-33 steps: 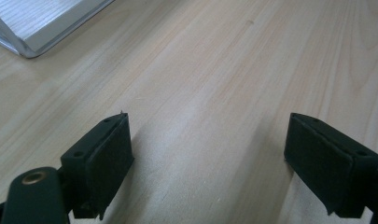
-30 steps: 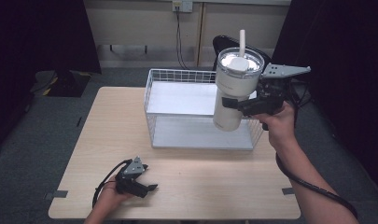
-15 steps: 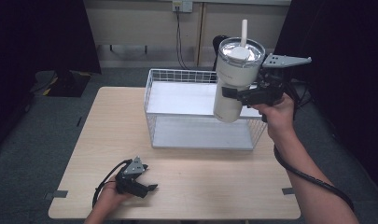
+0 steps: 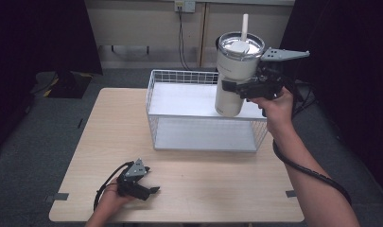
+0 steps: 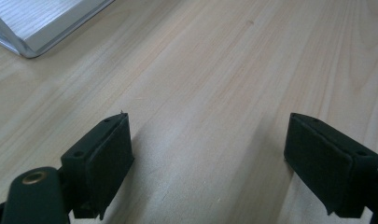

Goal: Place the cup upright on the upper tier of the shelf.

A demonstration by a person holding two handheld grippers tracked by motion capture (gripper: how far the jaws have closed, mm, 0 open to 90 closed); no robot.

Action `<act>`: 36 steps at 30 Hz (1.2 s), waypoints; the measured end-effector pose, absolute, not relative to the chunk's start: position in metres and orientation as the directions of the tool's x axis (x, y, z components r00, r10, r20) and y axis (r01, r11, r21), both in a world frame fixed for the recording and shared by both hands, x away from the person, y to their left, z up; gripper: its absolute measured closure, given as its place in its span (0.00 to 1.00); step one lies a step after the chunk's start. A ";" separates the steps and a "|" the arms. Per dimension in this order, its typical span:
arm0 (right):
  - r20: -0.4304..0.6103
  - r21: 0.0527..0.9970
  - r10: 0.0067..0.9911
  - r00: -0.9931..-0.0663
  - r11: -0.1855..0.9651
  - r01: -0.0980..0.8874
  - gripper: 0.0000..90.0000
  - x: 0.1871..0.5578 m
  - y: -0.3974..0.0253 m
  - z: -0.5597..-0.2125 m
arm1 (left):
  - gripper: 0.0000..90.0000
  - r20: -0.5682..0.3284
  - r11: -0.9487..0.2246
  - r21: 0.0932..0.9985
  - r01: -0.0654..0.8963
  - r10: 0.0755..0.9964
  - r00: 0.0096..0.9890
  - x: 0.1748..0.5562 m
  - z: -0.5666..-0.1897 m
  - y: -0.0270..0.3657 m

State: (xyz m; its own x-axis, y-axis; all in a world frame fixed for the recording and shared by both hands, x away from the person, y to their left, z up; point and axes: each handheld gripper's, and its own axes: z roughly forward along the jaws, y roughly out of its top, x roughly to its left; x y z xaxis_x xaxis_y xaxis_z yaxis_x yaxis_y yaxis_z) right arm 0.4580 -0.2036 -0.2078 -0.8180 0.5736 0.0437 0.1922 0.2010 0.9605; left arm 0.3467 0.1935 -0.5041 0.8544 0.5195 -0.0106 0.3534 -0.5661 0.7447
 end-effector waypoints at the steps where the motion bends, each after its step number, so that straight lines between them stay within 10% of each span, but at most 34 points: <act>1: 0.038 0.959 0.575 -0.817 0.208 0.191 0.11 0.460 -0.203 -0.208 | 0.16 -0.011 -0.566 0.744 0.354 0.520 0.854 0.347 -0.504 0.194; 36: 0.044 0.965 0.630 -0.776 0.174 0.196 0.11 0.502 -0.193 -0.213 | 0.16 -0.011 -0.566 0.744 0.354 0.520 0.854 0.347 -0.504 0.194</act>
State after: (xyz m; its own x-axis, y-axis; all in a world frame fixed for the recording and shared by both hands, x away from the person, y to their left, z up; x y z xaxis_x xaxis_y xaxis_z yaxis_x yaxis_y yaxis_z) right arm 0.5022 -0.1934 -0.2133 -0.7757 0.6295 0.0445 0.1962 0.1735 0.9651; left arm 0.3466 0.1936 -0.5040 0.8543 0.5196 -0.0114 0.3544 -0.5664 0.7441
